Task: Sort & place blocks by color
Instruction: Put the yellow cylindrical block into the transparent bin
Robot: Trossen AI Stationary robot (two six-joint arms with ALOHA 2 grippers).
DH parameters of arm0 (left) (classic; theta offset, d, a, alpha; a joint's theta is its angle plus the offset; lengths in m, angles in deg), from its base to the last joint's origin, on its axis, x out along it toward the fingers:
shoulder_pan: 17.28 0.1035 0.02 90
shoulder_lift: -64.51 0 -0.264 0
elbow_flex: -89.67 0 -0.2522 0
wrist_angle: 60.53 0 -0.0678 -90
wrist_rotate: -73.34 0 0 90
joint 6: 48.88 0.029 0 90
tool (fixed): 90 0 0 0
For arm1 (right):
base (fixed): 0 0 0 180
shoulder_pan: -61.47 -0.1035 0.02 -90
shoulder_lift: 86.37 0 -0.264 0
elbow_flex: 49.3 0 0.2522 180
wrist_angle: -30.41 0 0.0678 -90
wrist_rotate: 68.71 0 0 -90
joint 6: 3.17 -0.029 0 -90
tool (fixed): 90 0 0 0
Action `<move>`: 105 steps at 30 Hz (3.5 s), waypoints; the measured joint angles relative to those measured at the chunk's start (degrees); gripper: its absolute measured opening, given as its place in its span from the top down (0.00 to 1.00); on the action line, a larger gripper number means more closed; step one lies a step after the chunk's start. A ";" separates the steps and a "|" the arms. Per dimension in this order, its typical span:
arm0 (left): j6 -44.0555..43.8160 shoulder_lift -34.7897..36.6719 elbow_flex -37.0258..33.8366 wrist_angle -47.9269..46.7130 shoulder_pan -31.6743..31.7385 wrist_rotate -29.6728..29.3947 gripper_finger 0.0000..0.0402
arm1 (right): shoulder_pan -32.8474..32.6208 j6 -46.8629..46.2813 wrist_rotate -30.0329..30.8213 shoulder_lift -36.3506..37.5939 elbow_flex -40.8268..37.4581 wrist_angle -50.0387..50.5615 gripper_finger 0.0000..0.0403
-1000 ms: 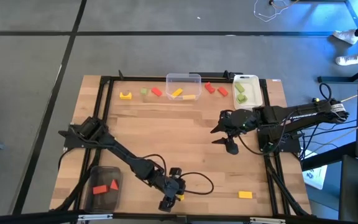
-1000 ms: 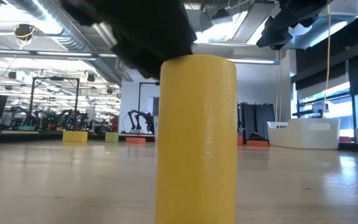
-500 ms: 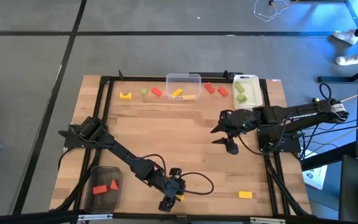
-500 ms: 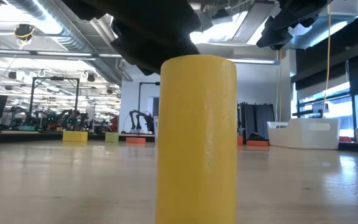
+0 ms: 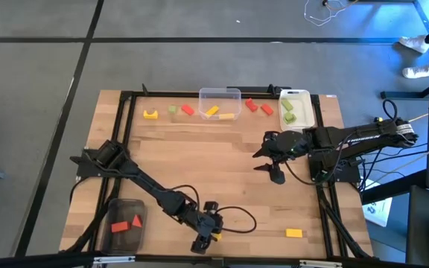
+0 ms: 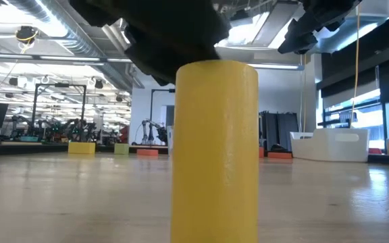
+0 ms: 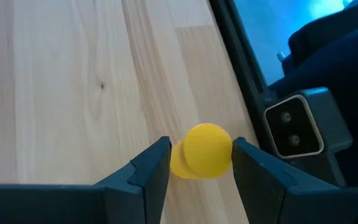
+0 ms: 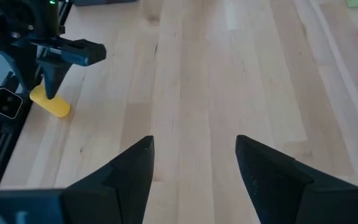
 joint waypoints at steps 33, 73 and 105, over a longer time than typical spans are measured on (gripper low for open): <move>3.36 -0.37 0.09 -1.74 0.90 -4.38 0.60 | 0.00 -0.02 0.07 0.00 0.00 0.02 0.44; 0.09 0.92 -0.04 -4.68 3.02 -0.94 0.60 | 0.00 -0.04 0.09 0.01 0.00 0.02 0.44; -7.70 0.96 -0.02 -11.78 3.76 0.22 0.60 | 0.00 -0.02 0.09 0.00 0.00 0.00 0.44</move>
